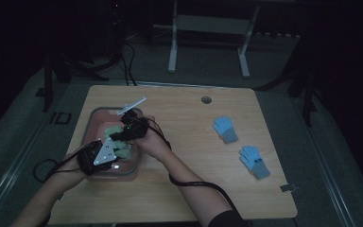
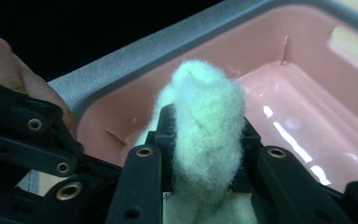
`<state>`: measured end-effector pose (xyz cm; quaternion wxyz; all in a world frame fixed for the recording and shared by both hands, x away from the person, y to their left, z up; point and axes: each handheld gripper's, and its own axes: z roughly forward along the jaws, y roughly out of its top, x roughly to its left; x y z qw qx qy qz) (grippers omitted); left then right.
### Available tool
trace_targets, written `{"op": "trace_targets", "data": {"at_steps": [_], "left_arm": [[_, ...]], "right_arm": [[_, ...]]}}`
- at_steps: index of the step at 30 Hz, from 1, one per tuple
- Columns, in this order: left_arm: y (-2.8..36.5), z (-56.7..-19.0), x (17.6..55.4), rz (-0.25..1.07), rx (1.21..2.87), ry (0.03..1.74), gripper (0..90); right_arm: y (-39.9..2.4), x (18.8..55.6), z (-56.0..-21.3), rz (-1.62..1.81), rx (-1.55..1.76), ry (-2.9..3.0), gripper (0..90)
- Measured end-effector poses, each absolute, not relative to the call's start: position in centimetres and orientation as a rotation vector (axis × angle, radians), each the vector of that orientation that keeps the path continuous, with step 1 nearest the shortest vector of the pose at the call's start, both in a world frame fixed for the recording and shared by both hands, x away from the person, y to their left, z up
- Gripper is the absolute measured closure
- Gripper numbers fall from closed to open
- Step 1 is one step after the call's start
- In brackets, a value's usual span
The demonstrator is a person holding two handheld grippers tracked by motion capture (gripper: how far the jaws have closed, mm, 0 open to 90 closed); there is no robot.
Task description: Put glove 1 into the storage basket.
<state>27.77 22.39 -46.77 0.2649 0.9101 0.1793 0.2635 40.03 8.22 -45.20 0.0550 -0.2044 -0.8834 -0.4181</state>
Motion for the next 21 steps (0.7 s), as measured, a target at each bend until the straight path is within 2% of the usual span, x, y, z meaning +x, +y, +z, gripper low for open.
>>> {"op": "trace_targets", "data": {"at_steps": [15,19,21], "left_arm": [[22.3,-49.5,30.6,0.575,2.561,0.521,74.3],[22.3,-49.8,31.0,0.552,2.566,0.529,73.6],[22.3,-49.9,31.1,0.536,2.577,0.541,67.3]], "right_arm": [[9.9,41.8,-48.8,-1.075,-0.723,-2.738,70.3],[10.1,42.1,-49.1,-1.047,-0.76,-2.742,65.4],[10.2,42.3,-49.4,-1.027,-0.769,-2.746,60.1]]}}
